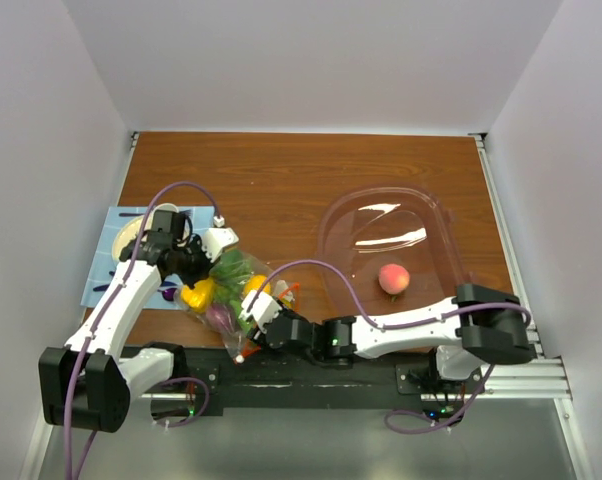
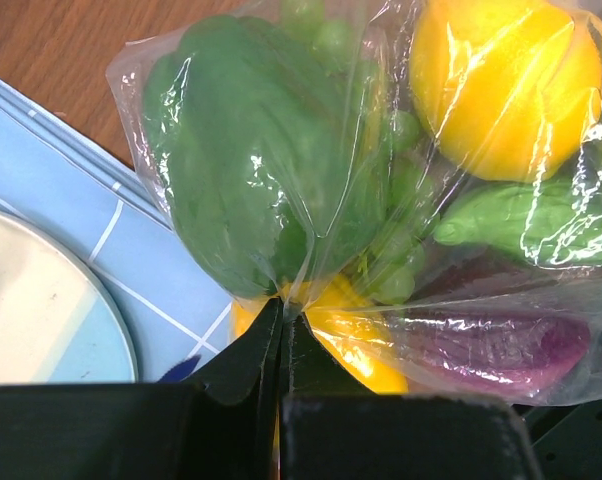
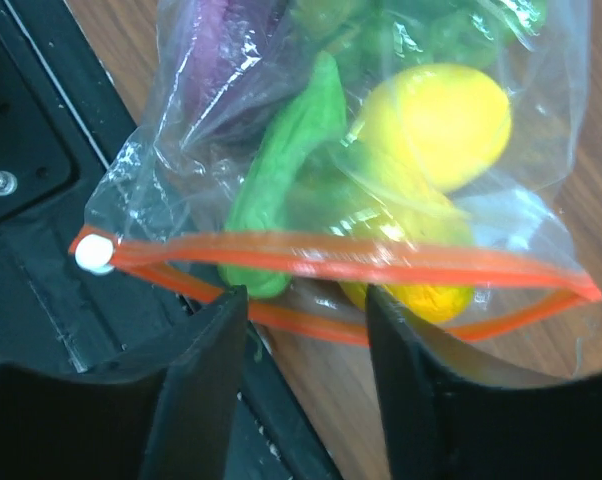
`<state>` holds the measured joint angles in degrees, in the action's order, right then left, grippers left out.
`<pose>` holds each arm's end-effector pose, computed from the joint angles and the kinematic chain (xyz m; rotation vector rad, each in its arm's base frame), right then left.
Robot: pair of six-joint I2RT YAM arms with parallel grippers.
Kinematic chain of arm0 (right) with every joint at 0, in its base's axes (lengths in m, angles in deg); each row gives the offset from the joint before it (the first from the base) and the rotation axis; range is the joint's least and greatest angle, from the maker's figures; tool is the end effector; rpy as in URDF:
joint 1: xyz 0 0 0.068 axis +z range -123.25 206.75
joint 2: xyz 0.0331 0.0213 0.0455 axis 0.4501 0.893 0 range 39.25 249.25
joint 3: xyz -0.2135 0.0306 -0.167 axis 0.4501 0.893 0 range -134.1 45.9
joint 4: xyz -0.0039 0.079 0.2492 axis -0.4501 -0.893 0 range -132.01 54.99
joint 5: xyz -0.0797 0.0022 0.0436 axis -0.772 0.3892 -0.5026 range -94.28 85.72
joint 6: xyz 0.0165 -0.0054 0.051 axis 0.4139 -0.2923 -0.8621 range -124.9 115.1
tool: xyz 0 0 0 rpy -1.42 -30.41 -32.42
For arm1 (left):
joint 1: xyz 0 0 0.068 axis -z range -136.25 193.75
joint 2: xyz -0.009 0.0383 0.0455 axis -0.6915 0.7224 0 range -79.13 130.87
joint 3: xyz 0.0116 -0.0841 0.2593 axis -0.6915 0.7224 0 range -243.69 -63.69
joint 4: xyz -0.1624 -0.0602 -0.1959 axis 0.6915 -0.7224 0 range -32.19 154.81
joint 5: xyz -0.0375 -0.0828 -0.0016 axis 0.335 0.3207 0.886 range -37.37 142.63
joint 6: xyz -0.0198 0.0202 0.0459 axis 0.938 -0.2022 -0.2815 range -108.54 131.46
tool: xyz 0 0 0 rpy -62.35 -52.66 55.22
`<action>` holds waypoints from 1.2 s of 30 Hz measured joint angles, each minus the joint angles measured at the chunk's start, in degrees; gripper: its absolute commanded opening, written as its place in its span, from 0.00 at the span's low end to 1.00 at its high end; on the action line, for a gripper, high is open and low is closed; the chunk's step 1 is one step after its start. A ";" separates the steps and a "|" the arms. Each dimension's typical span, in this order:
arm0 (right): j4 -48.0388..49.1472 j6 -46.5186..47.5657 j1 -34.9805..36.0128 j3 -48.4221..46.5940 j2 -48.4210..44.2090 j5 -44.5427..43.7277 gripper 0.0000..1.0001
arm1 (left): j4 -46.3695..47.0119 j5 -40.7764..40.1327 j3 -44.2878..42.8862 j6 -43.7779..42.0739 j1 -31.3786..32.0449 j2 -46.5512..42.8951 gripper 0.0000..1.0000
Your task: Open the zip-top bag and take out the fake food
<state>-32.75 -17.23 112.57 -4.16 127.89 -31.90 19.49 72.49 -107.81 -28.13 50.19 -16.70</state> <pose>0.0403 0.3256 0.2090 -1.0690 1.8777 0.4747 0.1944 -0.0341 0.2313 1.1120 2.3454 -0.2619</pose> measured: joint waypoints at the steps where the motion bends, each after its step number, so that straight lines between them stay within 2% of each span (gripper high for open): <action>1: 0.31 0.50 0.00 -0.61 1.16 -0.22 0.69 | 0.04 0.02 0.00 0.00 -0.02 0.11 0.00; 2: 0.68 1.14 0.00 -1.18 2.29 -0.55 0.73 | 0.09 0.02 0.00 0.00 0.00 0.20 0.00; 7: 2.93 4.28 0.00 -1.88 5.88 -4.33 0.75 | 0.04 0.07 0.00 -0.04 -0.02 0.33 0.00; 21: 9.25 10.43 -2.16 -1.95 9.33 -13.20 0.74 | -0.22 0.07 0.00 -0.70 -0.02 0.31 0.00; 27: 10.60 9.57 -3.02 -1.95 8.00 -8.79 0.66 | -0.22 0.07 0.00 -0.72 -0.02 0.31 0.00; 36: 10.62 1.92 -1.60 -1.95 8.63 -0.87 0.57 | -0.13 0.61 0.68 -0.70 -0.02 0.46 0.00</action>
<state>-22.13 -15.31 110.98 -6.11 136.53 -32.77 19.36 73.10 -107.13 -28.83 50.17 -16.24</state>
